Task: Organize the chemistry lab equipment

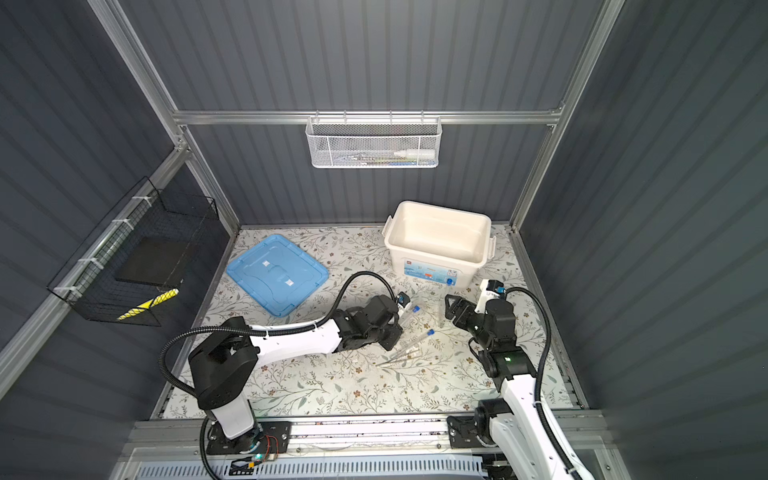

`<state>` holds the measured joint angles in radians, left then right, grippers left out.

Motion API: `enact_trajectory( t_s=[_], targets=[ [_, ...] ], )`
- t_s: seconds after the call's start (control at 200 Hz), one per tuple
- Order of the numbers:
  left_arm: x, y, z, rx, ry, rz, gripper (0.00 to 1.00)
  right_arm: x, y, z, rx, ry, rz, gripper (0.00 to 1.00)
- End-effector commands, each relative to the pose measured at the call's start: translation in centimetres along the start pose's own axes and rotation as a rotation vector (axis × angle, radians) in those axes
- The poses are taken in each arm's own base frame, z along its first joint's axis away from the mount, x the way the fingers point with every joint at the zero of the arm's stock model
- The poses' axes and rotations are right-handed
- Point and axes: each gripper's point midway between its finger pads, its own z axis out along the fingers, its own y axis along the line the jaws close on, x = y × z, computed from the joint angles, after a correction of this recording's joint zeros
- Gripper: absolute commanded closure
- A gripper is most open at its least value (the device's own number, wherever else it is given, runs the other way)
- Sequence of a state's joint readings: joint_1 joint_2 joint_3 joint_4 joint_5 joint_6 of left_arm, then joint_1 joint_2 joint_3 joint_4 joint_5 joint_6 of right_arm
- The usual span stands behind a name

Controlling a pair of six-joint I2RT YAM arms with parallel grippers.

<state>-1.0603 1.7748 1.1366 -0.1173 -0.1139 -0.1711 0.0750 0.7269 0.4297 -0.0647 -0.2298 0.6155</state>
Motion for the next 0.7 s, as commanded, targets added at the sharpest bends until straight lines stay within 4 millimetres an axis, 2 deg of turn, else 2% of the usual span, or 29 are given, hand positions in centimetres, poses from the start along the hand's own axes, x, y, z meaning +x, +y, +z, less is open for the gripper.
enact_trajectory(
  t_s=[0.0, 0.35, 0.695],
  targets=[
    [-1.3, -1.5, -0.9, 0.052, -0.062, 0.052, 0.87, 1.3, 1.3, 0.5, -0.103, 0.069, 0.083, 0.2],
    [-3.0, -2.8, -1.3, 0.088, -0.132, 0.091, 0.86, 3.5, 2.4, 2.4, -0.229, 0.189, 0.231, 0.33],
    [-3.4, -3.7, -1.2, 0.11, -0.148, 0.111, 0.86, 4.5, 3.0, 3.1, -0.283, 0.252, 0.278, 0.42]
  ],
)
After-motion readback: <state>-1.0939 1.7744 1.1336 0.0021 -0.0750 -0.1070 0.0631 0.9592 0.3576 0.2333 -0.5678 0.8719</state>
